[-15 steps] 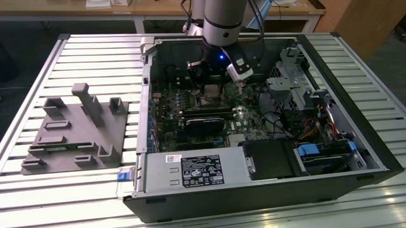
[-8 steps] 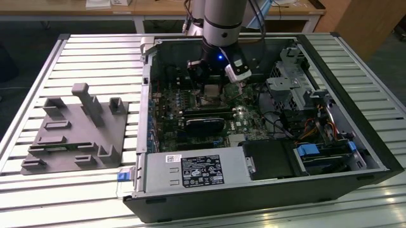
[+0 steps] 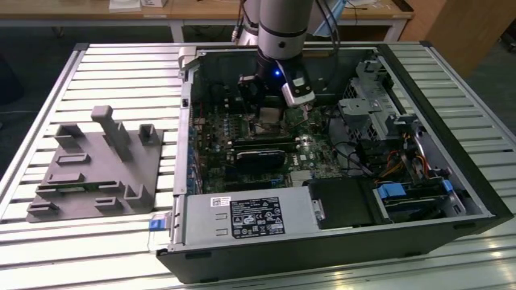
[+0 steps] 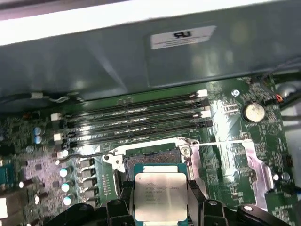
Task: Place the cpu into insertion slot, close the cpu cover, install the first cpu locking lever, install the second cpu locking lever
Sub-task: 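Place the cpu into insertion slot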
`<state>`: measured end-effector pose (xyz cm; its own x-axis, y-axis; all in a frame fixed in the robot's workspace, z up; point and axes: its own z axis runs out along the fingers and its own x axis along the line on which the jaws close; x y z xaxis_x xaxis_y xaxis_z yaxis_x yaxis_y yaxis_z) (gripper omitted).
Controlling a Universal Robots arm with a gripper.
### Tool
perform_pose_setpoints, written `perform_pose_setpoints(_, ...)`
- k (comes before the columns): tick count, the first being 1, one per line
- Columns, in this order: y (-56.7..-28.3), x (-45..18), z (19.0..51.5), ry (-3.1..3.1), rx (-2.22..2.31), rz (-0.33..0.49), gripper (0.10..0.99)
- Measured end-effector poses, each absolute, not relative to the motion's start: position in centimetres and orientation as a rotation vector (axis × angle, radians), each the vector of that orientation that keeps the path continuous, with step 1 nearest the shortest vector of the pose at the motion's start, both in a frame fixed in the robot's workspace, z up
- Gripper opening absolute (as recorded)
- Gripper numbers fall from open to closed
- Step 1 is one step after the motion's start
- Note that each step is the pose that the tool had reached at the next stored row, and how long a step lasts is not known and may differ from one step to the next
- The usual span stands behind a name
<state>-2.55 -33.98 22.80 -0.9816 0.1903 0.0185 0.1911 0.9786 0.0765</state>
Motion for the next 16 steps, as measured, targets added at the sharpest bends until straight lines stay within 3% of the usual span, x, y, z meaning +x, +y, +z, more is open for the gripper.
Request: perform_pose_setpoints(16,-33.98,-2.55,22.66,-3.057,-0.713,-0.122,0.537)
